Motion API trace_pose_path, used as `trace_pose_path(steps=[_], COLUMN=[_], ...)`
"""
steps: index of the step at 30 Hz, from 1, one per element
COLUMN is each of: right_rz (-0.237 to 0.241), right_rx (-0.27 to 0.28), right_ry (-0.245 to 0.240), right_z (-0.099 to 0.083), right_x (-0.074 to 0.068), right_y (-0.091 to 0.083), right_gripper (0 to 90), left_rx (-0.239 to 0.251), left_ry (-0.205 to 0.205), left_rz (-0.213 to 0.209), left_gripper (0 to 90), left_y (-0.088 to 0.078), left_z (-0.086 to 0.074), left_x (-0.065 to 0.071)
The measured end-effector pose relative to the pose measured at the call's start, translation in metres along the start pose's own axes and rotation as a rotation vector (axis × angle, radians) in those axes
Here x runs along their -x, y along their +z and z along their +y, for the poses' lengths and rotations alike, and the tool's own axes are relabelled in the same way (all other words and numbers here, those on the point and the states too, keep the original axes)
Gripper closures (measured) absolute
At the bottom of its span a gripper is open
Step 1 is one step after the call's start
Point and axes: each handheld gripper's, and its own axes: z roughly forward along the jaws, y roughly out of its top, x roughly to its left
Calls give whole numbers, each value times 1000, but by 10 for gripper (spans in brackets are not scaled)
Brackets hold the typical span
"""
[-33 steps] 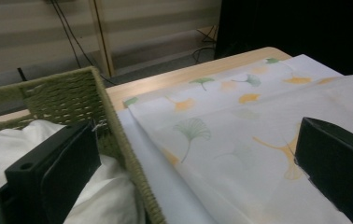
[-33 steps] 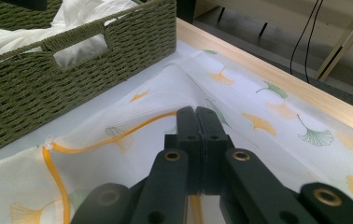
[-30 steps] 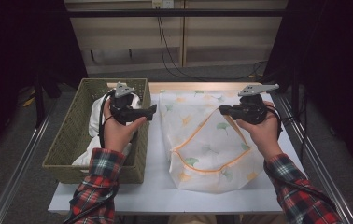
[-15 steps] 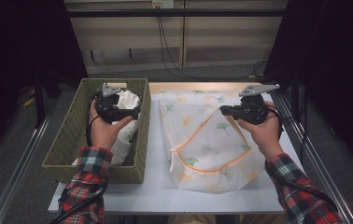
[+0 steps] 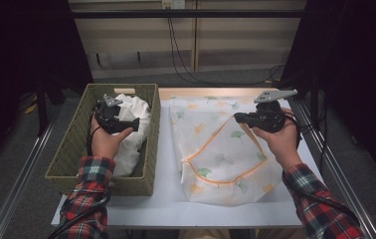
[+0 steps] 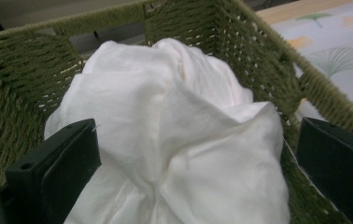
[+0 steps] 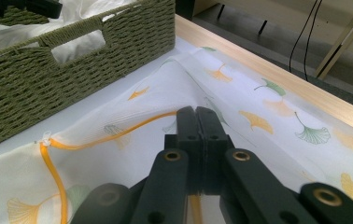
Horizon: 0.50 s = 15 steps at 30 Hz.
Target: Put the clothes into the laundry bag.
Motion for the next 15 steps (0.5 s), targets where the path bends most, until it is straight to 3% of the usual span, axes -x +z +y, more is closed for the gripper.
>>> trace_pose_path(steps=[4,15], right_rz=[-6,-6], right_rx=[-2,2], right_ry=[6,8], right_z=[-1,-1], right_x=[1,0], right_y=[0,0], right_gripper=[894,894], left_rx=[-30,-82], left_ry=[-11,13], left_rz=[-6,-10], left_gripper=[2,1], left_y=[7,14], left_z=[-4,-5], left_x=[-1,-1])
